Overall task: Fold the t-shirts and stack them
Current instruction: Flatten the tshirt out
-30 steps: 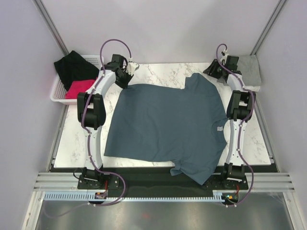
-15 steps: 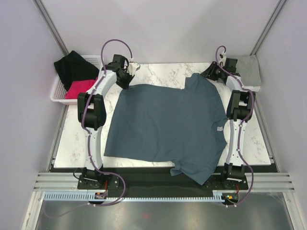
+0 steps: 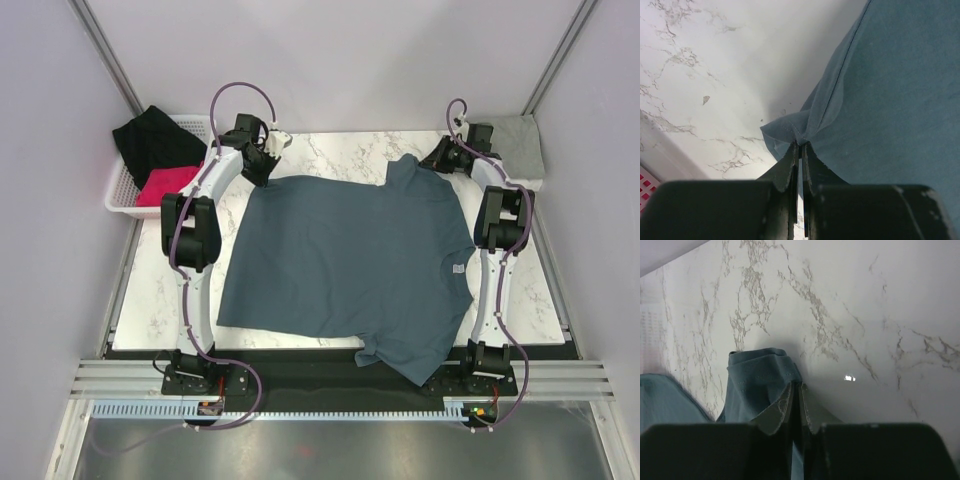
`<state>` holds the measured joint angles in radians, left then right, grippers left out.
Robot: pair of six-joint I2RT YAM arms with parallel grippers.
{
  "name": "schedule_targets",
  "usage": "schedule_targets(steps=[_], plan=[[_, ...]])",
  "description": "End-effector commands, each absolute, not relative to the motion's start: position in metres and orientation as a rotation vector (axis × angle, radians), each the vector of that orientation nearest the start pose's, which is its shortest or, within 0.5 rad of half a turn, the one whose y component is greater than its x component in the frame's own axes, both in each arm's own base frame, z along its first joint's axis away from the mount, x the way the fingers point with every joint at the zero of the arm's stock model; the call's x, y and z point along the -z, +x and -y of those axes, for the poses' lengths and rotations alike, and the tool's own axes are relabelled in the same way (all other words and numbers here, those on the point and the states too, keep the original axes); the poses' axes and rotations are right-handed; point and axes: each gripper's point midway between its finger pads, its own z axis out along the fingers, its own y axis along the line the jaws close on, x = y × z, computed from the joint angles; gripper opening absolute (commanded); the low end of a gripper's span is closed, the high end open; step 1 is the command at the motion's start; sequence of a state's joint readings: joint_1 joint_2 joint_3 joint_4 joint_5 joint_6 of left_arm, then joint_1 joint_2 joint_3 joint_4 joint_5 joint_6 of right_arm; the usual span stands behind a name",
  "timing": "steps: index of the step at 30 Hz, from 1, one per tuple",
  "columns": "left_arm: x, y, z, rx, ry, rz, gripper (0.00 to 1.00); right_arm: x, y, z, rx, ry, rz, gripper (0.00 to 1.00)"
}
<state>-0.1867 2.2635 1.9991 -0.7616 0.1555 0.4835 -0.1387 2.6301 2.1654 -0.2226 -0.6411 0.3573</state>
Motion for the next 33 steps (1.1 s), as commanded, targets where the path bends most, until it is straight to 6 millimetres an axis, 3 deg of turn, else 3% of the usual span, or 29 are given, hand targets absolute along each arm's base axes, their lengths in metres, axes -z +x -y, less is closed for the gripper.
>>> schedule_targets(steps=[1, 2, 4, 5, 6, 7, 8, 11, 12, 14, 16, 18, 20, 24, 26, 31, 33], plan=[[-0.116, 0.531, 0.112, 0.088, 0.844, -2.355, 0.02, -0.073, 0.636, -0.027, -0.738, 0.101, -2.197, 0.13], [-0.118, 0.53, 0.112, 0.093, 0.841, -2.352, 0.02, -0.088, 0.633, -0.026, -0.698, 0.045, -2.187, 0.12], [-0.122, 0.528, 0.115, 0.117, 0.841, -2.345, 0.02, -0.093, 0.624, -0.027, -0.67, 0.011, -2.204, 0.12], [-0.125, 0.527, 0.117, 0.132, 0.84, -2.337, 0.02, -0.107, 0.617, -0.031, -0.658, -0.026, -2.203, 0.12], [-0.127, 0.526, 0.121, 0.156, 0.844, -2.327, 0.02, -0.094, 0.602, -0.035, -0.668, -0.029, -2.246, 0.12], [-0.13, 0.525, 0.124, 0.176, 0.839, -2.32, 0.02, -0.107, 0.592, -0.043, -0.667, -0.072, -2.244, 0.12], [-0.13, 0.525, 0.124, 0.178, 0.834, -2.321, 0.02, -0.093, 0.584, -0.045, -0.682, -0.059, -2.281, 0.12], [-0.133, 0.522, 0.129, 0.221, 0.823, -2.312, 0.02, -0.093, 0.547, -0.076, -0.714, -0.142, -2.334, 0.13], [-0.135, 0.521, 0.131, 0.236, 0.825, -2.304, 0.02, -0.077, 0.531, -0.083, -0.726, -0.153, -2.381, 0.13], [-0.134, 0.519, 0.132, 0.246, 0.828, -2.305, 0.02, -0.079, 0.513, -0.095, -0.737, -0.186, -2.401, 0.14], [-0.135, 0.518, 0.132, 0.242, 0.838, -2.294, 0.02, -0.066, 0.488, -0.118, -0.775, -0.216, -2.457, 0.15], [-0.135, 0.517, 0.132, 0.239, 0.845, -2.292, 0.02, -0.071, 0.477, -0.126, -0.785, -0.228, -2.46, 0.33], [-0.137, 0.517, 0.132, 0.238, 0.846, -2.288, 0.02, -0.081, 0.483, -0.121, -0.753, -0.233, -2.435, 0.38], [-0.136, 0.515, 0.133, 0.252, 0.835, -2.296, 0.02, -0.11, 0.522, -0.096, -0.678, -0.2, -2.344, 0.38], [-0.133, 0.514, 0.133, 0.254, 0.83, -2.306, 0.02, -0.115, 0.538, -0.075, -0.656, -0.17, -2.316, 0.38], [-0.132, 0.514, 0.129, 0.228, 0.823, -2.316, 0.02, -0.106, 0.543, -0.067, -0.661, -0.191, -2.329, 0.38], [-0.132, 0.514, 0.128, 0.218, 0.823, -2.318, 0.02, -0.105, 0.542, -0.07, -0.669, -0.319, -2.308, 0.39]])
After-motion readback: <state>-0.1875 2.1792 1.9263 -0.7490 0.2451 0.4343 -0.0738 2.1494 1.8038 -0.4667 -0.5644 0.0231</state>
